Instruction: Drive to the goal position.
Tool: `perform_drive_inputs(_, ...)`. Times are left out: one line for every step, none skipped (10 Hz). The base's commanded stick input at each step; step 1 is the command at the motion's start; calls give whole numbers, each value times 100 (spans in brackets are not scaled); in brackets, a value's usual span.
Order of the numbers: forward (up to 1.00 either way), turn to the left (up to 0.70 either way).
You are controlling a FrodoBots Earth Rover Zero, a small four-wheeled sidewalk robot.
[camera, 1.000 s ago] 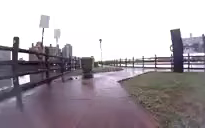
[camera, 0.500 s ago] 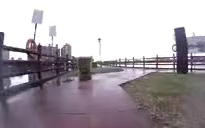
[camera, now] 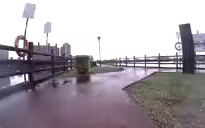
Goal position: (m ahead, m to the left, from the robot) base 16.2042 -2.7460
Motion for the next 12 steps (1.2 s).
perform_drive_inputs(100, -1)
perform_drive_inputs(100, -1)
perform_drive_inputs(100, -1)
perform_drive_inputs(100, -1)
perform_drive_inputs(100, -1)
perform_drive_inputs(100, -1)
perform_drive_inputs(100, -1)
perform_drive_inputs(100, -1)
perform_drive_inputs(100, -1)
perform_drive_inputs(100, -2)
perform_drive_inputs(100, -13)
perform_drive_inputs(100, -32)
